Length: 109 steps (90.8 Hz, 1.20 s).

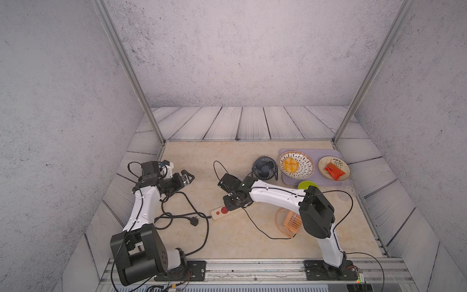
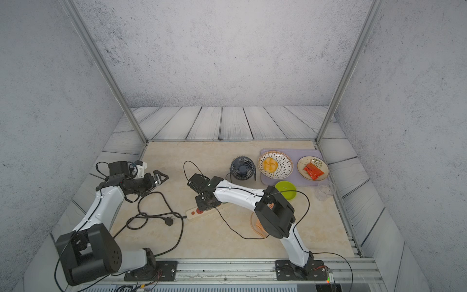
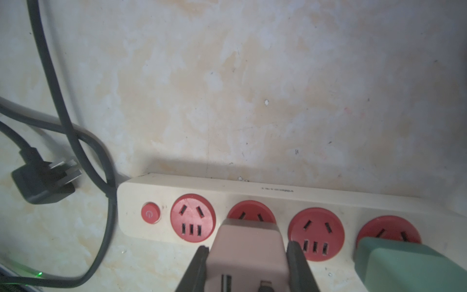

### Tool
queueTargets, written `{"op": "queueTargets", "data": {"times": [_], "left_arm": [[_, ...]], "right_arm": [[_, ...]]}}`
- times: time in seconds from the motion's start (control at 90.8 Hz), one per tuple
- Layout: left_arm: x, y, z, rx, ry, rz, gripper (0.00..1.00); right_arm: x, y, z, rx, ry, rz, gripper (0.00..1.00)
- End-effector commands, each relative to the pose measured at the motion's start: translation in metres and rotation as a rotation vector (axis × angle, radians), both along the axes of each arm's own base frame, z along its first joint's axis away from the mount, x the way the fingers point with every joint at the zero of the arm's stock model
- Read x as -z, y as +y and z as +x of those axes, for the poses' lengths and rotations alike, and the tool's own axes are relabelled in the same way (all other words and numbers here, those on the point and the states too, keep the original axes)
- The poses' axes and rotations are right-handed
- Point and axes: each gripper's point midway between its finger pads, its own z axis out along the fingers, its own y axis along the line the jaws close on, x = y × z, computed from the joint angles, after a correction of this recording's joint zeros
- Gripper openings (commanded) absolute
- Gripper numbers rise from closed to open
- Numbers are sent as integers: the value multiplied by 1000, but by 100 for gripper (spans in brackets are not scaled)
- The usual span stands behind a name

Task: Plug the desk fan into the power strip
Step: Insert the plug into the socket.

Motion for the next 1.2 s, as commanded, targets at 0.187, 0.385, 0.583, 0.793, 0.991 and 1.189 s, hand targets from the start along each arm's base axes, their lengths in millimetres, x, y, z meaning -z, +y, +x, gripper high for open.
{"op": "queueTargets", "data": {"times": [0.187, 0.385, 0.583, 0.793, 0.991, 1.189], "left_arm": [[-9, 7, 2, -1, -25, 38, 100], [-8, 8, 1, -5, -16, 45, 100], [-9, 8, 1, -2, -16, 49, 100], [-13, 7, 4, 33, -37, 68, 100], [-14, 7, 15, 115, -148, 191, 100], [0, 6, 26, 155, -234, 284, 100]], "right_arm": [[69, -23, -78, -160, 228, -186, 47], [41, -8, -53, -171, 131, -141, 56], [11, -2, -36, -164, 77, -93, 62], [-25, -3, -13, -128, 30, -36, 67], [-63, -9, 5, -124, -53, -3, 73], [-100, -13, 15, -135, -127, 42, 89]]}}
